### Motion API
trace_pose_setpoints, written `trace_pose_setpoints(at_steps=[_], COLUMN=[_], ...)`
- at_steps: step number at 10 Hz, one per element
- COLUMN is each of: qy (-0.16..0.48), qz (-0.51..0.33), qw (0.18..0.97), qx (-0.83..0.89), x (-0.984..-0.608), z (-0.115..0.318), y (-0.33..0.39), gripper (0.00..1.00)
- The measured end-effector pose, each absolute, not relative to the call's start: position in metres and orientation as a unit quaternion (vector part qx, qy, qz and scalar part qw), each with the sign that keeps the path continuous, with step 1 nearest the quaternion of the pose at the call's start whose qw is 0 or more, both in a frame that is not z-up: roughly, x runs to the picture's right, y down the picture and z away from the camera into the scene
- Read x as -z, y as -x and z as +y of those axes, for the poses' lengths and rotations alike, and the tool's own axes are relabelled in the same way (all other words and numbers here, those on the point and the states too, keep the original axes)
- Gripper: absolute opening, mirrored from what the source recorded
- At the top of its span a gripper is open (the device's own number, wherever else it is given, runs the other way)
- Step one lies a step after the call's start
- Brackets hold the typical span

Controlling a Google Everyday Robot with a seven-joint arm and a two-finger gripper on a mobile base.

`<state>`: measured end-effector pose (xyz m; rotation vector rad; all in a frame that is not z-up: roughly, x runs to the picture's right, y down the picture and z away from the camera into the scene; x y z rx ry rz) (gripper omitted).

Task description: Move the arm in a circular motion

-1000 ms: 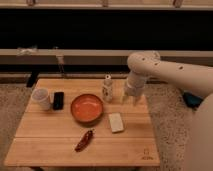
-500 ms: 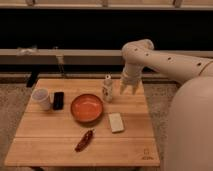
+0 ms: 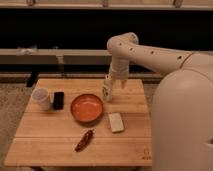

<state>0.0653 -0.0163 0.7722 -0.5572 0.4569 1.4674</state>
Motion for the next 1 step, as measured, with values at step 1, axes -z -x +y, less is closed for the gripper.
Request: trace_pose_setpoints(at_steps=[1], qy=[0.249], qz=[0.205], qw=[0.684], qx=[-0.655], x=[-0.7720], z=[-0.0157], y=[-0.0660], gripper=[0.51])
